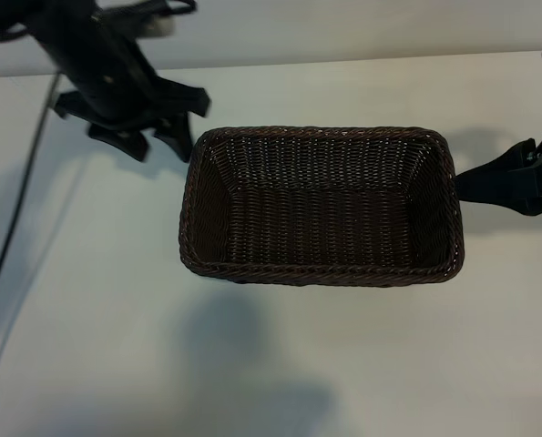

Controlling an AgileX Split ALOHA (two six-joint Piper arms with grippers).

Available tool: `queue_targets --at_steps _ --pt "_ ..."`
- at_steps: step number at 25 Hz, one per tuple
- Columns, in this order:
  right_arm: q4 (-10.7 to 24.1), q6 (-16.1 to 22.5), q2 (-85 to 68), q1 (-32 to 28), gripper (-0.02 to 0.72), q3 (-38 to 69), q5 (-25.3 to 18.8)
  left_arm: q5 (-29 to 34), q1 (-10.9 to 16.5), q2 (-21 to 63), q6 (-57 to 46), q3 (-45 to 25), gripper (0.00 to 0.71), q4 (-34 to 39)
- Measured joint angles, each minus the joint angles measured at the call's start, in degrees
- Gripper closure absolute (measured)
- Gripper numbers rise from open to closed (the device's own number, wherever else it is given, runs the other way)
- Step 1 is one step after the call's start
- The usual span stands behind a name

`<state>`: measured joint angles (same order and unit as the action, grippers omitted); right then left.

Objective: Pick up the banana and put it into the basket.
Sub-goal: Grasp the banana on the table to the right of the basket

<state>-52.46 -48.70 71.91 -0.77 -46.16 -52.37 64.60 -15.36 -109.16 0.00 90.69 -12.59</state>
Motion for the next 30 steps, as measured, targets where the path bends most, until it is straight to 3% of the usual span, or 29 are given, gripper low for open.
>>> queue_targets --at_steps 6,9,12,20,30 --pt "0.0 0.0 0.0 0.0 0.109 0.0 -0.1 2.7 5.2 3.0 0.0 0.0 0.136 12.6" --pt "0.0 0.0 0.0 0.0 0.109 0.0 -0.1 2.7 6.2 3.1 -0.8 0.0 0.136 21.8" --pt "0.0 0.0 0.0 0.0 0.109 0.0 -0.1 2.7 6.7 3.3 -2.3 0.0 0.136 26.6" --pt "0.0 0.0 0.0 0.0 0.109 0.0 -0.2 2.7 11.4 6.5 -2.7 0.0 0.136 25.5" --pt "0.0 0.0 0.0 0.0 0.109 0.0 -0.2 2.7 16.2 18.9 -2.8 -4.4 0.136 24.5"
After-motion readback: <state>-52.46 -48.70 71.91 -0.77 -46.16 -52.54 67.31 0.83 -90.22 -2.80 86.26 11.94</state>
